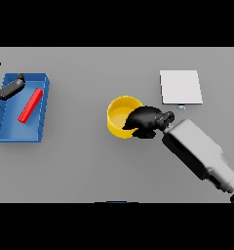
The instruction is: Pick up the red beaker and tilt it to pour out 1 green nut into yellow bowl. Pick up the yellow bowl and place it on the metallic measuring scale.
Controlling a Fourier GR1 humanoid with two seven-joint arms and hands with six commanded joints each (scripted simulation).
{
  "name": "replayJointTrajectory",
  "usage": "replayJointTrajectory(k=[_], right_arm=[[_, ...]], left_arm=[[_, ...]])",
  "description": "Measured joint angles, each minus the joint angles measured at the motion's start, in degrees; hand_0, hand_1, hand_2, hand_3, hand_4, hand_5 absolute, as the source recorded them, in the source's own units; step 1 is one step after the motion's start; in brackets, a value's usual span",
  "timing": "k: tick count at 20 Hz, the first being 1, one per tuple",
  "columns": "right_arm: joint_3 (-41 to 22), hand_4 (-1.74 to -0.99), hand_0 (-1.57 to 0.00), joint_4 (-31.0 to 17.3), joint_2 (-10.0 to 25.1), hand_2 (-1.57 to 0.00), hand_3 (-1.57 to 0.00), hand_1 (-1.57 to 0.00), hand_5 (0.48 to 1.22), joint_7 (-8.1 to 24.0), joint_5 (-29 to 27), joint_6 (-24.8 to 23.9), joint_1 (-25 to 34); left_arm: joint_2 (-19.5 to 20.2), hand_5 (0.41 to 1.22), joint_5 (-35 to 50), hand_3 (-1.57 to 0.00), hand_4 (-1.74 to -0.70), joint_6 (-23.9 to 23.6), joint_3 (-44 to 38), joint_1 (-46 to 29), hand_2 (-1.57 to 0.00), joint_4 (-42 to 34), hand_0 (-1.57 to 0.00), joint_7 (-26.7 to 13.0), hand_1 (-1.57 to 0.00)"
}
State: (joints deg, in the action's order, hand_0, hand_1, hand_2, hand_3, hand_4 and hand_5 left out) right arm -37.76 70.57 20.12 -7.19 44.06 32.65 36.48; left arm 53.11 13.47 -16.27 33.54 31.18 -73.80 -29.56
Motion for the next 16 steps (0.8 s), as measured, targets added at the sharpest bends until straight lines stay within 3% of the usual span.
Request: replayJointTrajectory(k=[2, 4, 5, 11, 14, 16], right_arm=[[0.7, -1.729, -1.53, 1.8, 1.2, -1.49, -1.19, -1.53, 1.212, 0.9, -0.8, 1.3, 0.3], [1.9, -1.732, -1.55, 4.3, 2.4, -1.49, -1.33, -1.55, 1.215, 0.4, -2.1, 2.7, 0.8], [2.4, -1.731, -1.55, 5.8, 3.0, -1.51, -1.38, -1.55, 1.216, 1.8, -2.9, 3.8, 0.9], [6.2, -1.721, -1.57, 11.3, 6.9, -1.55, -1.26, -1.57, 1.219, 7.2, -5.8, 7.5, 3.5], [7.1, -1.719, -1.57, 12.6, 8.7, -1.56, -1.24, -1.57, 1.22, 7.4, -6.8, 8.2, 2.8], [7.3, -1.719, -1.57, 11.7, 10.5, -1.57, -1.26, -1.57, 1.22, 5.3, -6.0, 6.5, 4.3]], left_arm=[[-0.2, 0.724, -0.1, 0.0, -0.8, 0.5, 0.2, 0.3, 0.0, 0.6, 0.0, -0.2, 0.0], [-0.3, 0.723, -0.1, 0.0, -0.8, 0.1, 0.1, -0.1, 0.0, 0.6, 0.0, -0.1, 0.0], [0.0, 0.721, -0.2, 0.0, -0.8, 0.6, 0.1, 0.0, 0.0, 0.8, 0.0, 0.7, 0.0], [0.6, 0.723, 0.3, 0.0, -0.81, 0.3, 0.0, -0.9, 0.0, -0.4, 0.0, 0.1, 0.0], [0.4, 0.723, 0.4, 0.0, -0.8, 0.4, -0.3, -0.2, 0.0, -0.2, 0.0, 0.1, 0.0], [0.8, 0.73, -0.1, 0.0, -0.8, 0.4, -0.3, 0.1, 0.0, -0.2, 0.0, 0.3, 0.0]])
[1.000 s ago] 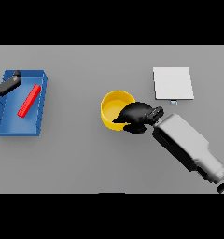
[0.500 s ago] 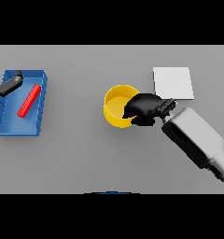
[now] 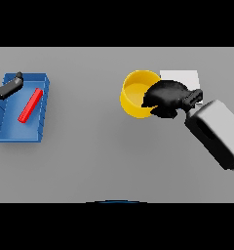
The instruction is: Pick up the red beaker and tilt it to pour out 1 green nut into yellow bowl. Pick up the yellow bowl and place it on the metallic measuring scale.
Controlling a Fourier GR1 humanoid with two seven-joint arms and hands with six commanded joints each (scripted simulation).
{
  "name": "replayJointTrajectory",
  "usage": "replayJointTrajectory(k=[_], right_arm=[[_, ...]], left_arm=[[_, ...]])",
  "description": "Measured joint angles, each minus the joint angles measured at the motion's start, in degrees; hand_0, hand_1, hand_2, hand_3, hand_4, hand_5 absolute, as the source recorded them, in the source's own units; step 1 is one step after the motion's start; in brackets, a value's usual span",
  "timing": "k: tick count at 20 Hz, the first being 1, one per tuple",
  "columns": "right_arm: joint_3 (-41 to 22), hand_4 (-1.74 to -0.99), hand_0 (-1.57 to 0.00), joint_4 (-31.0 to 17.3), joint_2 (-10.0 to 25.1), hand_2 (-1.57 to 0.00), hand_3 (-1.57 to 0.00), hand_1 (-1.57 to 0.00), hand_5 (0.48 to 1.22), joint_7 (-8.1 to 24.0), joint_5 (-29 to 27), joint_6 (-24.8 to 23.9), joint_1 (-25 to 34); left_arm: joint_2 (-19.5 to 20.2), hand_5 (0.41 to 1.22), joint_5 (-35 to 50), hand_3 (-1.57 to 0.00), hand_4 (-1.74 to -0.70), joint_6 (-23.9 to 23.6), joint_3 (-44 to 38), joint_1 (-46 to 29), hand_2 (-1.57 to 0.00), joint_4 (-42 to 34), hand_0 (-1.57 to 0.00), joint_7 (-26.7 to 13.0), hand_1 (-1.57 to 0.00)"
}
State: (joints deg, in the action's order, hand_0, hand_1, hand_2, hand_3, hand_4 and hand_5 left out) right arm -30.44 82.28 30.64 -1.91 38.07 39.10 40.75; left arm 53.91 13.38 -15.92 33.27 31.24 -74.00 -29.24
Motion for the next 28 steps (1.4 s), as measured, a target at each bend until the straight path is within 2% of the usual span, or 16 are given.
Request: replayJointTrajectory(k=[2, 3, 6, 7, 11, 12, 15, 17, 20, 21, 24, 25, 27, 28], right_arm=[[1.0, -1.72, -1.57, -1.0, 1.9, -1.57, -1.33, -1.57, 1.221, -1.1, 0.3, -1.3, 1.1], [1.6, -1.72, -1.57, -3.0, 1.8, -1.57, -1.3, -1.57, 1.221, -0.5, 0.5, -2.1, 2.5], [2.9, -1.72, -1.57, -6.7, 3.9, -1.57, -1.24, -1.57, 1.221, -2.0, 0.7, -4.5, 3.4], [3.3, -1.72, -1.57, -7.7, 4.5, -1.57, -1.23, -1.57, 1.221, -1.6, 0.8, -5.6, 3.3], [4.8, -1.72, -1.57, -15.4, 5.0, -1.57, -1.19, -1.57, 1.221, -2.1, 0.4, -8.2, 4.5], [5.1, -1.72, -1.57, -17.6, 5.2, -1.57, -1.18, -1.57, 1.221, -2.4, 0.5, -8.9, 5.0], [5.0, -1.721, -1.57, -24.0, 4.8, -1.57, -1.18, -1.57, 1.221, -4.6, 1.2, -12.3, 6.0], [4.9, -1.722, -1.57, -27.8, 4.1, -1.57, -1.23, -1.57, 1.221, -4.5, 1.6, -14.0, 6.2], [4.5, -1.724, -1.57, -33.6, 3.2, -1.57, -1.36, -1.57, 1.221, -5.5, 2.4, -16.5, 7.9], [4.4, -1.724, -1.57, -35.9, 3.1, -1.57, -1.39, -1.57, 1.221, -7.1, 2.5, -17.5, 8.5], [3.8, -1.726, -1.57, -41.2, 0.8, -1.57, -1.46, -1.55, 1.221, -7.6, 3.3, -21.0, 9.1], [3.7, -1.727, -1.57, -42.3, 1.1, -1.56, -1.48, -1.52, 1.221, -9.0, 3.0, -20.9, 9.1], [3.5, -1.727, -1.57, -44.1, 0.0, -1.57, -1.5, -1.49, 1.221, -7.5, 3.0, -21.9, 9.6], [3.4, -1.727, -1.57, -45.0, -0.6, -1.57, -1.51, -1.48, 1.221, -7.7, 3.0, -22.5, 9.7]], left_arm=[[0.5, 0.741, 0.3, 0.0, -0.81, -0.4, -0.4, -0.8, 0.0, -0.4, 0.0, 0.4, 0.0], [0.5, 0.742, 0.4, 0.0, -0.81, -0.1, -0.5, -0.6, 0.0, 0.0, 0.0, 0.3, 0.0], [0.7, 0.735, -0.1, 0.0, -0.8, -0.3, -0.1, -0.2, 0.0, -0.8, 0.0, -1.4, 0.0], [0.9, 0.739, -0.3, 0.0, -0.81, -0.2, 0.2, 0.0, 0.0, -1.5, 0.0, -1.9, 0.0], [1.4, 0.765, 0.2, 0.0, -0.83, -0.8, 0.1, -0.6, 0.0, -3.1, 0.0, -4.3, 0.0], [1.6, 0.769, 0.3, 0.0, -0.83, -0.9, -0.1, -1.0, 0.0, -2.9, 0.0, -3.9, 0.0], [2.2, 0.772, 0.3, 0.0, -0.82, -0.9, -0.3, -1.2, 0.0, -3.2, 0.0, -4.1, 0.0], [2.0, 0.763, 0.3, 0.0, -0.82, -0.6, -0.3, -1.0, 0.0, -2.6, 0.0, -4.3, 0.0], [2.0, 0.757, 0.3, 0.0, -0.81, -0.5, 0.0, -0.9, 0.0, -3.0, 0.0, -5.0, 0.0], [1.5, 0.753, 0.0, 0.0, -0.81, -0.4, 0.3, -0.9, 0.0, -2.6, 0.0, -4.8, 0.0], [1.6, 0.737, -0.6, 0.0, -0.8, -0.7, 0.6, -0.7, 0.0, -2.5, 0.0, -4.8, 0.0], [2.1, 0.733, -0.3, 0.0, -0.8, -0.9, 0.4, -1.5, 0.0, -3.3, 0.0, -4.6, 0.0], [1.9, 0.725, -0.2, 0.0, -0.8, -0.7, 0.1, -0.9, 0.0, -2.5, 0.0, -4.5, 0.0], [1.7, 0.728, 0.0, 0.0, -0.81, -0.1, 0.0, -0.2, 0.0, -2.0, 0.0, -4.4, 0.0]])
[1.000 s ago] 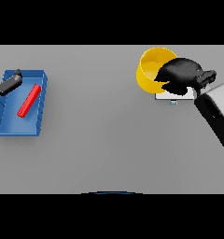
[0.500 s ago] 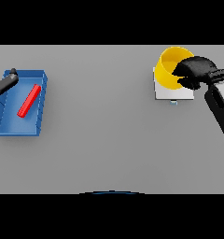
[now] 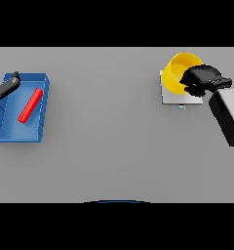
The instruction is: Pick up the red beaker and tilt it to pour out 1 green nut into yellow bowl. Pick up the yellow bowl and place it on the metallic measuring scale.
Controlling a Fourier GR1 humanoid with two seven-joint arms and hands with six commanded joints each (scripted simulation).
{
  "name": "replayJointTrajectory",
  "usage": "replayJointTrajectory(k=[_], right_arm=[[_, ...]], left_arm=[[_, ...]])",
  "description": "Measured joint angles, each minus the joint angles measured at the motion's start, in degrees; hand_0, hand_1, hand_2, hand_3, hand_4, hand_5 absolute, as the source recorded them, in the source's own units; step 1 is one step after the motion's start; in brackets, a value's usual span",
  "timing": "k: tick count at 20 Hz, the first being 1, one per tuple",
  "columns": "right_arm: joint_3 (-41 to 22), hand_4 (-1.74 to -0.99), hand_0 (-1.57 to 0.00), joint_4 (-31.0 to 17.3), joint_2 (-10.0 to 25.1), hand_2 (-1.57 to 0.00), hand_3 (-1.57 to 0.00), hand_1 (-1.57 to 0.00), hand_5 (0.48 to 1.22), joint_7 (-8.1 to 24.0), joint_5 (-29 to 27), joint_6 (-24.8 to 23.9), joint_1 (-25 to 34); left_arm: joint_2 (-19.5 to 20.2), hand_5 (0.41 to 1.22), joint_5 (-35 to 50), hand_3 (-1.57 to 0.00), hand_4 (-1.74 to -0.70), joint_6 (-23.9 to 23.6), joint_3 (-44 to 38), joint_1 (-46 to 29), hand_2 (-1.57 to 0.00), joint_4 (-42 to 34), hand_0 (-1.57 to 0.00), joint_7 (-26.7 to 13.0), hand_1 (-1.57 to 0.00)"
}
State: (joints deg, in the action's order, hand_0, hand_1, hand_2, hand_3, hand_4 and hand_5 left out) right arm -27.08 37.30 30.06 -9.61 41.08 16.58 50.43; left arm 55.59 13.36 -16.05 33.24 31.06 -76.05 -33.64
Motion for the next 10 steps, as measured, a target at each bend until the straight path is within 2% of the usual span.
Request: replayJointTrajectory(k=[2, 4, 5, 6, 8, 9, 10], right_arm=[[-0.1, -1.721, -1.55, -2.0, -0.1, -1.57, -1.48, -1.42, 1.221, -1.2, 0.0, -0.6, 0.8], [-0.3, -1.728, -1.54, -3.2, -0.3, -1.57, -1.17, -1.41, 1.221, -1.9, -0.4, -0.1, 1.2], [0.0, -1.659, -1.54, -3.8, -0.3, -1.5, -1.02, -1.44, 1.221, -1.7, -0.8, 0.1, 1.4], [0.2, -1.596, -1.52, -4.2, -0.9, -1.35, -0.91, -1.35, 1.134, -0.5, -0.9, 0.8, 1.8], [0.8, -1.504, -0.98, -4.5, -0.7, -0.95, -0.76, -0.87, 0.983, -0.4, -1.7, 1.8, 2.4], [0.8, -1.47, -0.78, -4.6, -0.5, -0.81, -0.71, -0.69, 0.928, -1.5, -1.9, 2.1, 2.4], [0.7, -1.444, -0.62, -4.8, -0.6, -0.69, -0.67, -0.55, 0.887, -1.2, -1.8, 2.4, 2.5]], left_arm=[[-0.2, 0.734, 0.1, 0.0, -0.81, 0.0, 0.0, 0.1, 0.0, -0.2, 0.0, -0.3, 0.0], [-0.3, 0.74, 0.1, 0.0, -0.81, 0.0, 0.1, 0.1, 0.0, -0.1, 0.0, -0.4, 0.0], [-0.5, 0.745, -0.1, 0.0, -0.81, -0.3, 0.3, -0.1, 0.0, -0.4, 0.0, -0.1, 0.0], [-1.1, 0.745, -0.4, 0.0, -0.81, -0.6, 0.7, -0.1, 0.0, 0.0, 0.0, -0.4, 0.0], [-0.6, 0.744, -0.3, 0.0, -0.81, -0.3, 0.6, 0.0, 0.0, -0.1, 0.0, -0.8, 0.0], [-1.1, 0.745, -0.2, 0.0, -0.81, -0.2, 0.5, 0.4, 0.0, 0.5, 0.0, -0.7, 0.0], [-1.4, 0.742, -0.3, 0.0, -0.81, 0.0, 0.7, 0.9, 0.0, 0.6, 0.0, -1.1, 0.0]])
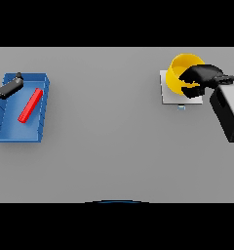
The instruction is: Pick up the red beaker and tilt it to pour out 1 green nut into yellow bowl. Pick up the yellow bowl and place it on the metallic measuring scale.
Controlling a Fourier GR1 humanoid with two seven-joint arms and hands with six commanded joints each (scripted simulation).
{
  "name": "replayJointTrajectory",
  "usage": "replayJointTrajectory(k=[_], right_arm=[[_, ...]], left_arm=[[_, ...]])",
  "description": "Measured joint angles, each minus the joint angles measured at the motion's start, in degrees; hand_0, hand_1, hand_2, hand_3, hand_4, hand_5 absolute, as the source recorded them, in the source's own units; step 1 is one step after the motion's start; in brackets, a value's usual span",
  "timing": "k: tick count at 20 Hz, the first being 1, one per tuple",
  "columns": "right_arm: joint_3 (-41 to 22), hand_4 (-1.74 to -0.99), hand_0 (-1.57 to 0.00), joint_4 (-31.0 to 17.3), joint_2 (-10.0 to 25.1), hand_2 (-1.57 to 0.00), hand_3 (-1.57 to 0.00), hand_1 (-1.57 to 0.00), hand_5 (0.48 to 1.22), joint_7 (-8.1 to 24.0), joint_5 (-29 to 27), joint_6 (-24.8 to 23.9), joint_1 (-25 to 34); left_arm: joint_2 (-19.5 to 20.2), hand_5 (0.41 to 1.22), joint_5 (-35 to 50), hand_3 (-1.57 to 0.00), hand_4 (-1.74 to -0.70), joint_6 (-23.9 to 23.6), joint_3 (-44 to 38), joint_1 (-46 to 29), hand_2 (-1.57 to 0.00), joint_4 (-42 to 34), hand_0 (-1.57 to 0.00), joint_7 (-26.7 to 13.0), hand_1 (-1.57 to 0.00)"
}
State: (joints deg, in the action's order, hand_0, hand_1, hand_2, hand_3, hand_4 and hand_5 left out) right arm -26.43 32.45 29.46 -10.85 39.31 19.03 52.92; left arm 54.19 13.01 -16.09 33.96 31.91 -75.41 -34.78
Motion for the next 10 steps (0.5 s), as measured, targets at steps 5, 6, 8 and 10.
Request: replayJointTrajectory(k=[5, 6, 8, 10], right_arm=[[-0.3, -1.372, -0.2, -2.2, -0.6, -0.34, -0.51, -0.18, 0.766, -1.0, 0.4, 0.4, 0.8], [-0.6, -1.356, -0.16, -3.2, -0.8, -0.29, -0.47, -0.14, 0.755, -2.1, 0.8, 0.2, 1.4], [-1.3, -1.336, -0.1, -3.5, -0.8, -0.21, -0.41, -0.09, 0.741, -3.3, 1.5, -0.1, 1.3], [-1.6, -1.316, -0.07, -4.5, -1.2, -0.14, -0.37, -0.06, 0.735, -3.2, 2.0, 0.3, 2.2]], left_arm=[[-1.1, 0.737, -0.1, 0.0, -0.81, 0.4, 0.1, 0.3, 0.0, 1.8, 0.0, 1.6, 0.0], [-0.7, 0.736, -0.2, 0.0, -0.81, -0.1, -0.1, 0.3, 0.0, 1.5, 0.0, 1.3, 0.0], [-0.4, 0.734, -0.3, 0.0, -0.81, 0.3, -0.2, 0.7, 0.0, 1.8, 0.0, 1.1, 0.0], [-1.2, 0.734, 0.0, 0.0, -0.82, 0.3, -0.1, 0.9, 0.0, 2.0, 0.0, 1.0, 0.0]])
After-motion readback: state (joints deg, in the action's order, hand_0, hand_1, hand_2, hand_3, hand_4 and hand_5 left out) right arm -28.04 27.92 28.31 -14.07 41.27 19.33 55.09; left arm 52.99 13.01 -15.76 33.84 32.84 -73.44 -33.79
